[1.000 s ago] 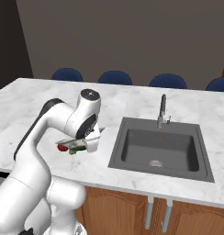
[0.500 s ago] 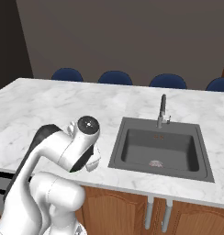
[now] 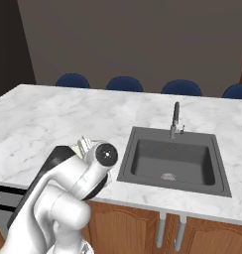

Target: Dump the tomato and garlic from the bowl so the bowl can be washed. Place the bowl in the sink after clearing the leftovers.

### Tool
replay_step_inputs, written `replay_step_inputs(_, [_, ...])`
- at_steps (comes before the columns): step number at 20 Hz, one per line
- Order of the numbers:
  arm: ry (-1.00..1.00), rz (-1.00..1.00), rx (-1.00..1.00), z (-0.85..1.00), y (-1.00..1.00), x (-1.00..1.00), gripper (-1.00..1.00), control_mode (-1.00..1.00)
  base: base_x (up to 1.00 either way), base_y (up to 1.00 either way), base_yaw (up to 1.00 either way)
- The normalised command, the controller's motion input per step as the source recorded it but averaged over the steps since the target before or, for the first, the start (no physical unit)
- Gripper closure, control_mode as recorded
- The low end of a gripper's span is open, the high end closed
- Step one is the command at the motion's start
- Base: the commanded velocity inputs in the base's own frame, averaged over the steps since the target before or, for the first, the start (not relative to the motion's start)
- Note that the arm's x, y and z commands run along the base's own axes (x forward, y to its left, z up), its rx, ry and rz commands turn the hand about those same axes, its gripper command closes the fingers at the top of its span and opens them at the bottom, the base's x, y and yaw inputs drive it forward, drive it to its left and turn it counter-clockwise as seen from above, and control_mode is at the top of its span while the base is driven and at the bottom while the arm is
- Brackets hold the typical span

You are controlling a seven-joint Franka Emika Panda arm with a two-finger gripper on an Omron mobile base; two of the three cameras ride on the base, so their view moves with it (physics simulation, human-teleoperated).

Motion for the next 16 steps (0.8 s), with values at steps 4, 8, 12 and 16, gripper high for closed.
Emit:
replay_step_inputs(4, [0.00,0.00,0.00,0.00,0.00,0.02,1.00,-1.00,0.00,0.00,0.00])
replay_step_inputs(8, [0.00,0.00,0.00,0.00,-0.40,0.04,1.00,-1.00,0.00,0.00,0.00])
replay_step_inputs(12, [0.00,-0.01,0.01,0.00,-1.00,0.00,1.00,-1.00,0.00,0.00,0.00])
replay_step_inputs(16, [0.02,-0.05,0.06,0.00,-1.00,0.00,1.00,-1.00,0.00,0.00,0.00])
